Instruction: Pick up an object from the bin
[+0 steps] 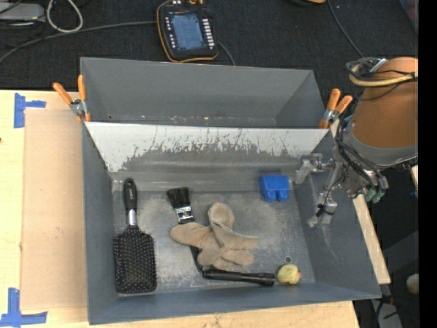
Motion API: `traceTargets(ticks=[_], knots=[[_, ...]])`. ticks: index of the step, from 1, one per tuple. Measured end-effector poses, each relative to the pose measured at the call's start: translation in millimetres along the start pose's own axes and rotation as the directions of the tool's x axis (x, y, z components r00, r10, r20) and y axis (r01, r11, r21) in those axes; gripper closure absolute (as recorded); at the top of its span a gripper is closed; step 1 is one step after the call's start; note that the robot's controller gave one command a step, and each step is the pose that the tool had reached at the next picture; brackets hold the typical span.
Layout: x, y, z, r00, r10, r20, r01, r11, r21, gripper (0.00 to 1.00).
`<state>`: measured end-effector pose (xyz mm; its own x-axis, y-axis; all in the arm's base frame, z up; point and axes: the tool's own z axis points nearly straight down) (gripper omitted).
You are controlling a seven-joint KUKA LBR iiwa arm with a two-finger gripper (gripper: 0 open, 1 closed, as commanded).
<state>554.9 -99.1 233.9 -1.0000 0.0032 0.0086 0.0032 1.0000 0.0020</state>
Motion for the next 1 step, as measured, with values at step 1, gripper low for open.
traceTargets(ticks=[1], knots=[[-1.1,0.8,-4.8,1.0,-0.005,0.007,0.005,1.0,0.002,0.0]])
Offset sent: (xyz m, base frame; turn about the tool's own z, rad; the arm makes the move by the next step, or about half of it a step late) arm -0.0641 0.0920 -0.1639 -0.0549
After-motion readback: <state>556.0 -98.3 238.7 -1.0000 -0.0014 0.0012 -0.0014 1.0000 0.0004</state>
